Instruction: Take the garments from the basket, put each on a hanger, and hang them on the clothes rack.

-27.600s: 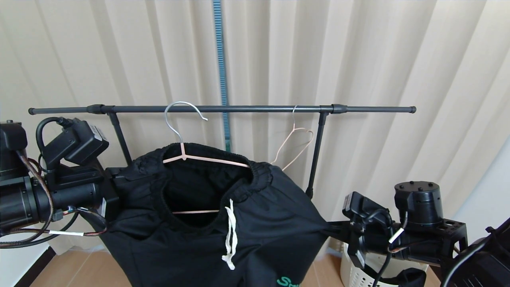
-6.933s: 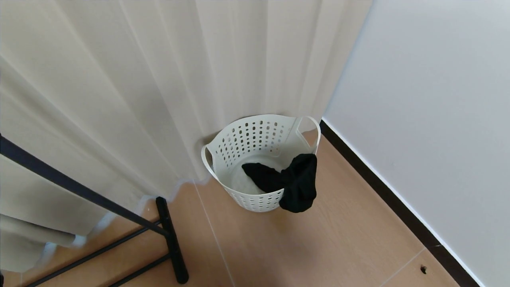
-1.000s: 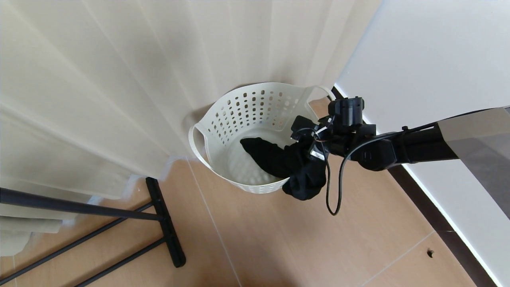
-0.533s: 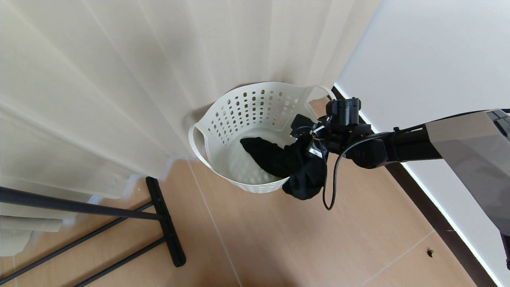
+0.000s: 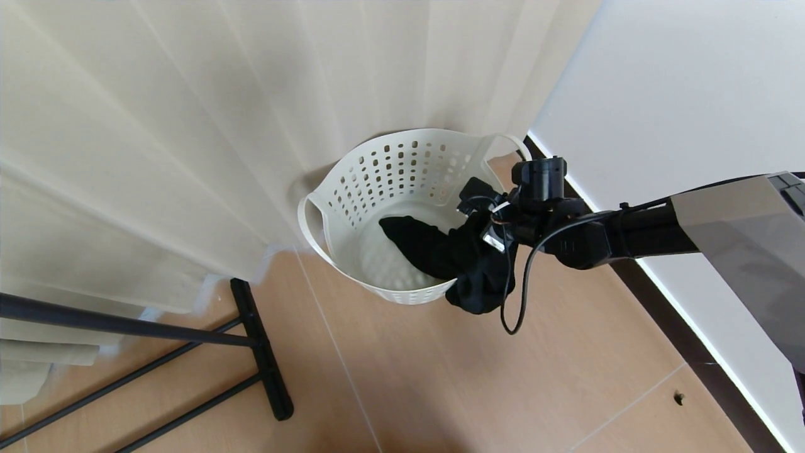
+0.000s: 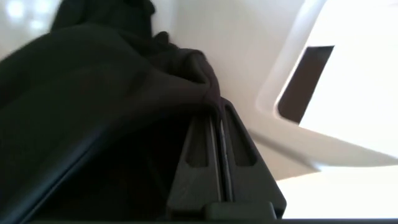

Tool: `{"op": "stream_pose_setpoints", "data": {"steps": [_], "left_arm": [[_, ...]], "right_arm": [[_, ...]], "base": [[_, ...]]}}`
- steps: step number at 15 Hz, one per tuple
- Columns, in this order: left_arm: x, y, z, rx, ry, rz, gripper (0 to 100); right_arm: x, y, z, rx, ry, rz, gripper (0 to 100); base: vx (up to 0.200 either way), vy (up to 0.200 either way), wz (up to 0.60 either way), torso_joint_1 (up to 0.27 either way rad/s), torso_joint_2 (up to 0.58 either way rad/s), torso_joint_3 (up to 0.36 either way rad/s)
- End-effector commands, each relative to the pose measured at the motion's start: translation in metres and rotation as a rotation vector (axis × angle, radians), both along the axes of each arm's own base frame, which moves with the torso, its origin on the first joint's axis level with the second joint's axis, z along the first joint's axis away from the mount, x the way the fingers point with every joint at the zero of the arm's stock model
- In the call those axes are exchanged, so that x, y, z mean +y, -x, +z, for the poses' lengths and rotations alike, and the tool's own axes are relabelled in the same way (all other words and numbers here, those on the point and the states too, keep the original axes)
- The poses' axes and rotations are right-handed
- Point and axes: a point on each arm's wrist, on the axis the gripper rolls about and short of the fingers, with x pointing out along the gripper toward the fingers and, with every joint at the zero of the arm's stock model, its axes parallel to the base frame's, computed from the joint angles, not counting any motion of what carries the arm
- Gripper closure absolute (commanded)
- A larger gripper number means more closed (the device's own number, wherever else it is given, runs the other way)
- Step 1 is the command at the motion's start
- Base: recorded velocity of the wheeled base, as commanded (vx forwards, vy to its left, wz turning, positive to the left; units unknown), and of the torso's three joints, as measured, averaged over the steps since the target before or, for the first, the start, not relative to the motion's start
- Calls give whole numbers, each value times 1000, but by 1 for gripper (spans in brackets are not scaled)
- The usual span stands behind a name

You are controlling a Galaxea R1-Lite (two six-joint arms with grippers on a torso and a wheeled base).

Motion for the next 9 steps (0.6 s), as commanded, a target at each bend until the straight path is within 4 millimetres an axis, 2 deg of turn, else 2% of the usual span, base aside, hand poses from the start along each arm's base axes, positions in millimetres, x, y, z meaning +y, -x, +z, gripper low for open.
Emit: {"op": "stream_pose_setpoints", "data": {"steps": [1, 3, 5, 6, 7, 9], "left_arm": [[0, 0, 0, -1, 0, 0, 0], [0, 0, 0, -1, 0, 0, 0], [0, 0, 0, -1, 0, 0, 0], [0, 0, 0, -1, 0, 0, 0], [0, 0, 0, -1, 0, 0, 0], [0, 0, 0, -1, 0, -1, 0]], "right_arm": [[2, 35, 29, -11, -71, 11, 100], [2, 68, 50, -10, -173, 3, 100], [-14, 116, 76, -25, -247, -8, 100], [-17, 127, 81, -25, -264, -3, 100], [-26, 163, 92, -29, -325, 9, 100], [-29, 208, 103, -29, -429, 59, 100]], "base": [[0, 0, 0, 0, 0, 0], [0, 0, 0, 0, 0, 0], [0, 0, 0, 0, 0, 0], [0, 0, 0, 0, 0, 0], [0, 0, 0, 0, 0, 0], [0, 0, 0, 0, 0, 0]]}}
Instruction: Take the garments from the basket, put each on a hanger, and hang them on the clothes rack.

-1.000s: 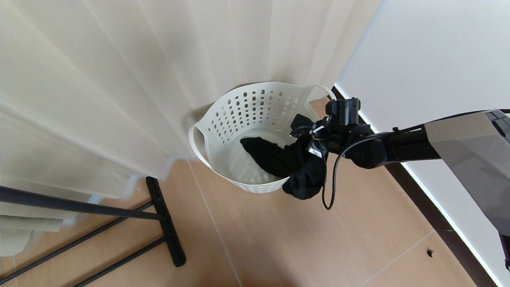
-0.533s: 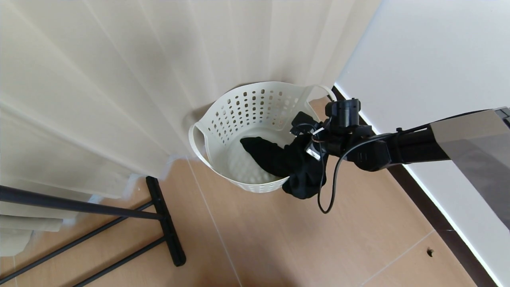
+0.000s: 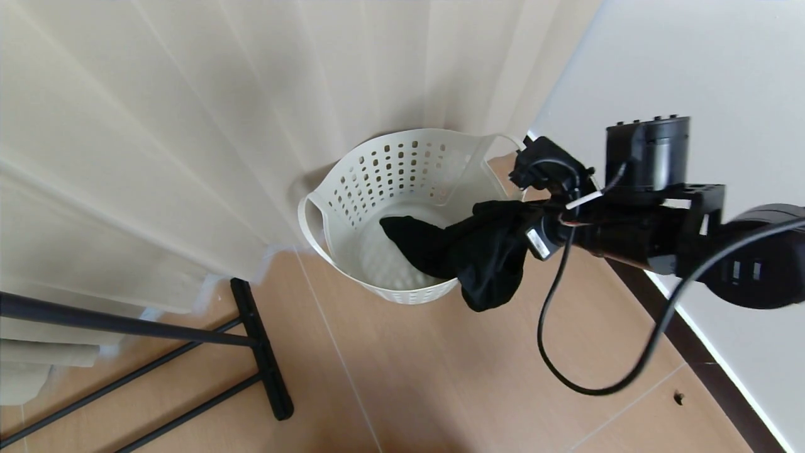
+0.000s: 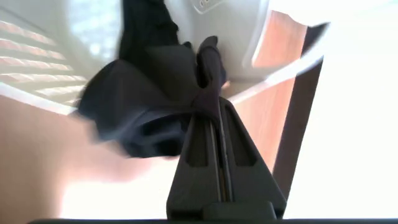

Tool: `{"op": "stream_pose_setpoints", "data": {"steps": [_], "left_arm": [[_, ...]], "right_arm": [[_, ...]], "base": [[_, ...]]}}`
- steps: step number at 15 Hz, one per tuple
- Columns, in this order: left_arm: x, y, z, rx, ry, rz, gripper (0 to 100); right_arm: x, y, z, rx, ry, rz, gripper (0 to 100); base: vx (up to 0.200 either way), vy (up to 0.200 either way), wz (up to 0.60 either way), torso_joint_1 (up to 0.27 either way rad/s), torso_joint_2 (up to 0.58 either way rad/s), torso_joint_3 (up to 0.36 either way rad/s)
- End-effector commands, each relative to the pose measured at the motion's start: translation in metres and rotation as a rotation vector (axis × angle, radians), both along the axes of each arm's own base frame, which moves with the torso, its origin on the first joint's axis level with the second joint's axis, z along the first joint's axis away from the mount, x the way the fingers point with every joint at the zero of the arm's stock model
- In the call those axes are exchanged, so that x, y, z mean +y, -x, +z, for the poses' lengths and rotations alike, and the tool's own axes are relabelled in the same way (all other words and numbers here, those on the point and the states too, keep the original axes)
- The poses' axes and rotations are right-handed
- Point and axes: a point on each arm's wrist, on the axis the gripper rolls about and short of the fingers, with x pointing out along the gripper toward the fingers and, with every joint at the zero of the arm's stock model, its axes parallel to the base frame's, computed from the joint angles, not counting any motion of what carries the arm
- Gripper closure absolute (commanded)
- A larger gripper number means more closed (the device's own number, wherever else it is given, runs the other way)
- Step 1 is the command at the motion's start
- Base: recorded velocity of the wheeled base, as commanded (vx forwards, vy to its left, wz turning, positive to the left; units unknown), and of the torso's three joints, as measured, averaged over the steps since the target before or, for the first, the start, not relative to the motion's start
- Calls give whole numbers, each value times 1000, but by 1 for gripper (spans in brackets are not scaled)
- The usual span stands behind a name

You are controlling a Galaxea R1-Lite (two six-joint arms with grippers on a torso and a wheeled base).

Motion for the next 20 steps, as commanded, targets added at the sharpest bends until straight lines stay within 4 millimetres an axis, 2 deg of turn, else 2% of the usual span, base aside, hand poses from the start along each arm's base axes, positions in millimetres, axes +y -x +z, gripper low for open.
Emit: {"op": "stream_pose_setpoints", "data": {"steps": [1, 2, 4, 5, 12, 20], "left_arm": [[0, 0, 0, -1, 0, 0, 0], [0, 0, 0, -1, 0, 0, 0], [0, 0, 0, -1, -2, -2, 0], [0, 0, 0, -1, 0, -2, 0], [0, 0, 0, 1, 0, -2, 0], [0, 0, 0, 1, 3, 0, 0]], "right_arm": [[-13, 84, 33, -54, -168, 82, 100], [-10, 108, 38, -50, -241, 128, 100], [-13, 134, 35, -28, -307, 180, 100], [-17, 140, 28, -11, -312, 179, 100], [-13, 117, 4, -44, -326, 133, 100], [-18, 112, 6, -89, -355, 107, 100]], "base": [[0, 0, 0, 0, 0, 0], [0, 0, 0, 0, 0, 0], [0, 0, 0, 0, 0, 0], [0, 0, 0, 0, 0, 0], [0, 0, 0, 1, 1, 72], [0, 0, 0, 2, 1, 202]]}}
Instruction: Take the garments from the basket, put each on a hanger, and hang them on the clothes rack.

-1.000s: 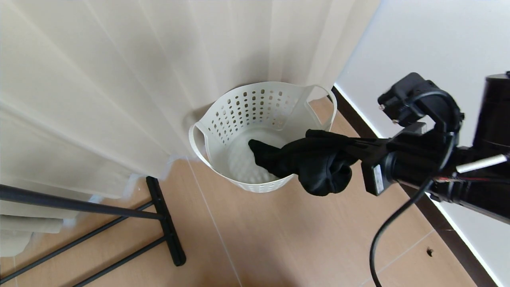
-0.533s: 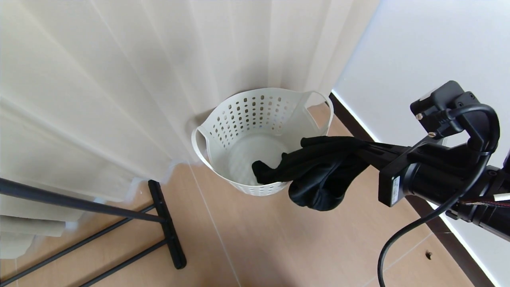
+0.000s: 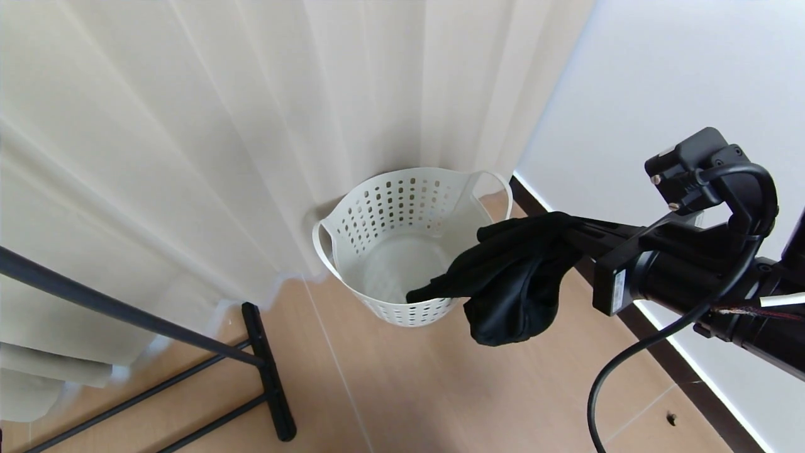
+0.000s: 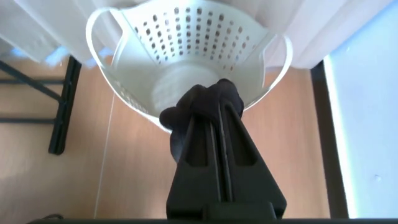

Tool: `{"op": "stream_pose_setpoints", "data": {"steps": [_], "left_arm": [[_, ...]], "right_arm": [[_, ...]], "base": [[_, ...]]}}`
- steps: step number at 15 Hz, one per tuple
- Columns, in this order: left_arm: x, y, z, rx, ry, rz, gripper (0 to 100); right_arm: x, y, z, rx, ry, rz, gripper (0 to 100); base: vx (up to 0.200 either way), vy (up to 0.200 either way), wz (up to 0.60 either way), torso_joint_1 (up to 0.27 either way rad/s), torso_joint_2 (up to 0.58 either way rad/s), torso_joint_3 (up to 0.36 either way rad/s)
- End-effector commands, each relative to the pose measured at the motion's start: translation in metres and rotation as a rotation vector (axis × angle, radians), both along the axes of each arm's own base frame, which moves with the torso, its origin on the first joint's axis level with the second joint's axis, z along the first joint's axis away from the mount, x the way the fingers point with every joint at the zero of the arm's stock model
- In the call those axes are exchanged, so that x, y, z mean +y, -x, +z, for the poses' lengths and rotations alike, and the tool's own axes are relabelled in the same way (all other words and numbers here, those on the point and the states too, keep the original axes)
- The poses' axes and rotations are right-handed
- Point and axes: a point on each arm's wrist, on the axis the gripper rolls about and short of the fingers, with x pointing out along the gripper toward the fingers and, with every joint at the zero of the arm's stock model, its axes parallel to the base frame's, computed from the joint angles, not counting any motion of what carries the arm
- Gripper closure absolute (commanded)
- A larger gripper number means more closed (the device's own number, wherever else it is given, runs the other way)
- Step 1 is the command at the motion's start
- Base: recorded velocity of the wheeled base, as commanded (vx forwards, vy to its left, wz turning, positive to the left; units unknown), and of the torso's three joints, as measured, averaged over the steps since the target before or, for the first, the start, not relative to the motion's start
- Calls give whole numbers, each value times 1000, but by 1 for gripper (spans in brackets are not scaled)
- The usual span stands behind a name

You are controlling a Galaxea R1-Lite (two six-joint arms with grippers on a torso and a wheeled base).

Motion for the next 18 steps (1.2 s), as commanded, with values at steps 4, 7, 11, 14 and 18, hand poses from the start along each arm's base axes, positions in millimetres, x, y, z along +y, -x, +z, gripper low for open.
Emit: {"op": "stream_pose_setpoints", "data": {"steps": [4, 7, 11, 14, 18], "left_arm": [[0, 0, 0, 1, 2, 1, 0], [0, 0, 0, 1, 2, 1, 0], [0, 0, 0, 1, 2, 1, 0], [0, 0, 0, 1, 2, 1, 0], [0, 0, 0, 1, 2, 1, 0]], "right_arm": [[1, -6, -6, 14, 13, -14, 100], [2, -11, -10, 27, 24, -26, 100], [0, -10, -12, 26, 41, -25, 100], [-1, -11, -11, 22, 40, -31, 100], [-3, -13, -10, 22, 37, -42, 100]], "base": [[0, 0, 0, 1, 2, 198], [0, 0, 0, 23, -264, -43], [0, 0, 0, 78, -427, -148], [0, 0, 0, 46, -225, 19], [0, 0, 0, 12, -32, 172]]}}
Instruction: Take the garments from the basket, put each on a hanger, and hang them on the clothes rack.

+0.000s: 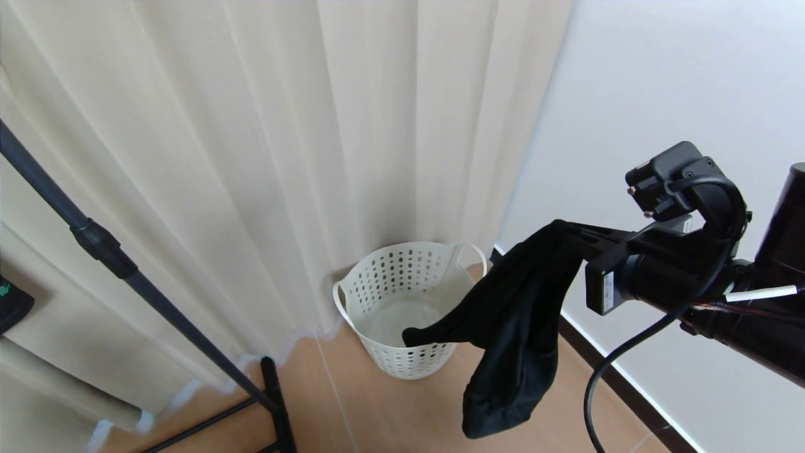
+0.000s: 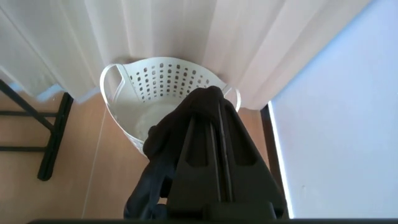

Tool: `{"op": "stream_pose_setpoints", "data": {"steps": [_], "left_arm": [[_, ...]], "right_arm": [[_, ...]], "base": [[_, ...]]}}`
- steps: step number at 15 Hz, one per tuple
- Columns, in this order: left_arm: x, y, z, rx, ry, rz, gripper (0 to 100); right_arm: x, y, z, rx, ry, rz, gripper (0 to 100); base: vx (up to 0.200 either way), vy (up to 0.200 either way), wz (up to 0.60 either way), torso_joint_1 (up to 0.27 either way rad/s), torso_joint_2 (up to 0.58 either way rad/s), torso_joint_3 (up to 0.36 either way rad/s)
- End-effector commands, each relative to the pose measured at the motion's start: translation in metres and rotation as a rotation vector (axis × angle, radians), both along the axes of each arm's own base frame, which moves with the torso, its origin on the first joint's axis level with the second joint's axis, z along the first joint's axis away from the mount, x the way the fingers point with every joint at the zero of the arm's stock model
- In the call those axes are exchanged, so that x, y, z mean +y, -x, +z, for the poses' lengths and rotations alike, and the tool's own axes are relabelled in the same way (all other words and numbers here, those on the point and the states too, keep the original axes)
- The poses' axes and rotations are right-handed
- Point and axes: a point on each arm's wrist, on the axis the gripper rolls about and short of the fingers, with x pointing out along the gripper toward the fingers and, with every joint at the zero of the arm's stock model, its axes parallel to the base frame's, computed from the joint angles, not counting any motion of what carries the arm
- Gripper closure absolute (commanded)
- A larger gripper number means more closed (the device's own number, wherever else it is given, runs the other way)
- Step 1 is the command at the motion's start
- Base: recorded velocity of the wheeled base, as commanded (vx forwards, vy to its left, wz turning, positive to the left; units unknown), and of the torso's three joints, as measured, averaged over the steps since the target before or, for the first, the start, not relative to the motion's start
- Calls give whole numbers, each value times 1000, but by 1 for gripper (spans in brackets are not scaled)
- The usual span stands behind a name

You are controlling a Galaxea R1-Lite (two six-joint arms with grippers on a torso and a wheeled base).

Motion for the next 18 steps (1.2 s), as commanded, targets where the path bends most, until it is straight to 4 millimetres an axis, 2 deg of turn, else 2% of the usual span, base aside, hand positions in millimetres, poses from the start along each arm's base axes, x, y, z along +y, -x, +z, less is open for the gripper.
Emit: {"op": "stream_pose_setpoints", "data": {"steps": [1, 6, 8, 14, 18], "left_arm": [[0, 0, 0, 1, 0, 0, 0], [0, 0, 0, 1, 0, 0, 0], [0, 0, 0, 1, 0, 0, 0], [0, 0, 0, 1, 0, 2, 0], [0, 0, 0, 1, 0, 2, 0]], "right_arm": [[0, -1, 0, -1, -1, -3, 100], [-2, -2, 0, 2, 0, -9, 100], [-2, -4, -1, 3, 1, -15, 100], [-4, -5, 0, 2, 0, -21, 100], [-4, -4, 0, -1, -2, -20, 100]], "base": [[0, 0, 0, 2, -2, 193], [0, 0, 0, 9, -12, 187], [0, 0, 0, 85, -307, -15], [0, 0, 0, 145, -465, -118], [0, 0, 0, 188, -508, -268]]}}
